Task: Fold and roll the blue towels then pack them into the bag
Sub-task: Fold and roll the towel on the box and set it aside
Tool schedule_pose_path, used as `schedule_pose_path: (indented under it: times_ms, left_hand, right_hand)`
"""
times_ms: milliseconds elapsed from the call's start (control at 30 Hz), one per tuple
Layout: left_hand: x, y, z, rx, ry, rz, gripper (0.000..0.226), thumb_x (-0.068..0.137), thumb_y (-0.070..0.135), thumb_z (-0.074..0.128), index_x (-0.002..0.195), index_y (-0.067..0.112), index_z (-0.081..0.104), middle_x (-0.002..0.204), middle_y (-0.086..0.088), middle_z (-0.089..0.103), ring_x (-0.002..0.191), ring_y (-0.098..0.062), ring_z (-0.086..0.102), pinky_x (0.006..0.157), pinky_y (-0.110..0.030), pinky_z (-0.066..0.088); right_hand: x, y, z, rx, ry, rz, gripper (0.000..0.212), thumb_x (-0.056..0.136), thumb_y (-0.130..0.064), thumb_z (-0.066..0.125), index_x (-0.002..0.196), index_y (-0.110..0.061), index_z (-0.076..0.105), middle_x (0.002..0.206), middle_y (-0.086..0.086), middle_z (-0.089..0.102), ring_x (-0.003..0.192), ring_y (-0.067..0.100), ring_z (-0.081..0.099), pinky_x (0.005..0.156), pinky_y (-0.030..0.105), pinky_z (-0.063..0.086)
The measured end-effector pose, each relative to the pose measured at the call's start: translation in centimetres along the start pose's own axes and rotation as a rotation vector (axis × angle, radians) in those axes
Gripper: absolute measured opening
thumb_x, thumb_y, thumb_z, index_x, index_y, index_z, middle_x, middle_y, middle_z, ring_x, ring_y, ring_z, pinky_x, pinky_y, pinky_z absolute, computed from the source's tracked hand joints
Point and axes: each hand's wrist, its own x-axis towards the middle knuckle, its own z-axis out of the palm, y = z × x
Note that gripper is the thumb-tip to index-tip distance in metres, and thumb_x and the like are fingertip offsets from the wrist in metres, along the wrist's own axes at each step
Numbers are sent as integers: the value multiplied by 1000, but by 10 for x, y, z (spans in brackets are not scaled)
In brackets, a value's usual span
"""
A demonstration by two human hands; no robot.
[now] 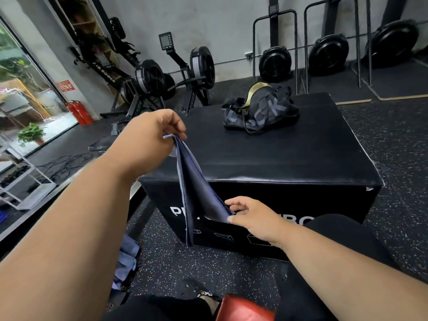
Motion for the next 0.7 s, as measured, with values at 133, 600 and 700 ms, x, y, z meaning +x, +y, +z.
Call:
schedule_pose_path:
  times_ms: [133, 600, 700]
  left_hand:
    - [0, 5, 6, -57, 44, -23, 43, 81, -10, 48, 96, 28, 64, 94, 23, 76, 87, -16, 72, 78, -38, 59]
    - [9, 11, 16, -211, 95, -60, 36, 86, -5, 53, 96, 29, 60, 93, 17, 79, 93, -10, 73, 84, -24, 54]
    - [8, 14, 17, -220, 110, -70, 34, 87, -3, 57, 96, 30, 60, 93, 17, 79, 89, -11, 73, 82, -29, 58]
  right_hand:
    - [1, 3, 1, 26, 16, -21, 40, 90, -27, 81, 124, -42, 68, 130, -14, 65, 118, 5, 64, 90, 17, 54]
    - [1, 15, 10, 14, 102, -56, 17, 86, -28, 85, 101, -29, 77, 104, 1, 75, 92, 17, 72, 80, 22, 59]
    - [0, 16, 13, -11, 85, -55, 25, 84, -29, 88, 104, -29, 74, 107, -1, 73, 93, 15, 72, 82, 20, 59]
